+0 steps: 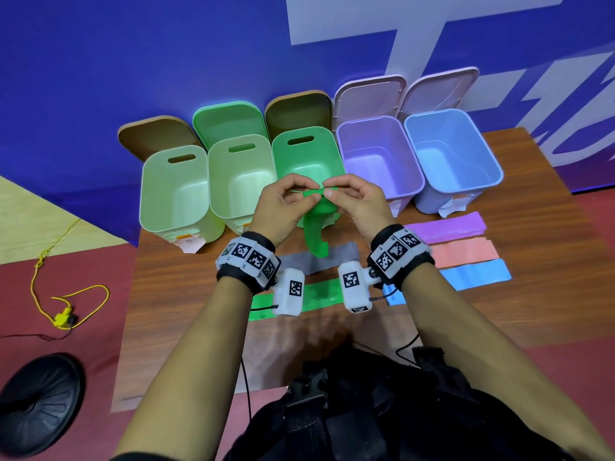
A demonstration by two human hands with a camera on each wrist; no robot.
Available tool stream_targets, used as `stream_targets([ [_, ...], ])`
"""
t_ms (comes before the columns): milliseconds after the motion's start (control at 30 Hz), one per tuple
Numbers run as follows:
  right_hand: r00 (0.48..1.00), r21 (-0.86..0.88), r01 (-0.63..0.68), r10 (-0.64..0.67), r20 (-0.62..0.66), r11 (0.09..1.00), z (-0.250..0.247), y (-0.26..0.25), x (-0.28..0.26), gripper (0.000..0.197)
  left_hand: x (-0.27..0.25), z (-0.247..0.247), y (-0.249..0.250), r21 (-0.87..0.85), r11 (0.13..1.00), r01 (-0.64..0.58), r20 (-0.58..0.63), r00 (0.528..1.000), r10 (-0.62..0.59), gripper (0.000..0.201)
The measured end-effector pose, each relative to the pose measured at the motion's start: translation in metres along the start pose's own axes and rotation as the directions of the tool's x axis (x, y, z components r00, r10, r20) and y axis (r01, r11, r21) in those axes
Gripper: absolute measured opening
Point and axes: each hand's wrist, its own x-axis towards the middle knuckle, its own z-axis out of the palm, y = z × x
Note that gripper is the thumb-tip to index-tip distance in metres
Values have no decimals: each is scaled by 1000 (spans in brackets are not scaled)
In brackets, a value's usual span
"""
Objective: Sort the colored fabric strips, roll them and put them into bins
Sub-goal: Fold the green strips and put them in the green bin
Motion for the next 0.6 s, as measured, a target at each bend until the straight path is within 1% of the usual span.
stream_targets([
  [67, 1000, -9, 8, -8, -3, 1000, 0, 0, 0, 12, 0, 0, 0, -1, 1000, 4, 3, 1000, -4, 17],
  [200, 999, -7, 34, -34, 7, 999, 0, -4, -1, 15, -1, 2, -1, -5, 1000, 22, -30, 999, -22, 13],
  [367, 1000, 17, 10, -10, -3, 1000, 1, -1, -1, 16, 1, 1, -1, -1, 1000, 21, -18, 1000, -21, 15],
  [467, 1000, 8, 2, -2, -11, 1000, 0, 2, 0, 13, 1, 1, -1, 11, 1000, 15, -17, 1000, -15, 16],
  [600, 999, -18, 33, -33, -3, 999, -2, -1, 0, 16, 0, 3, -1, -9, 998, 57, -49, 997, -57, 13],
])
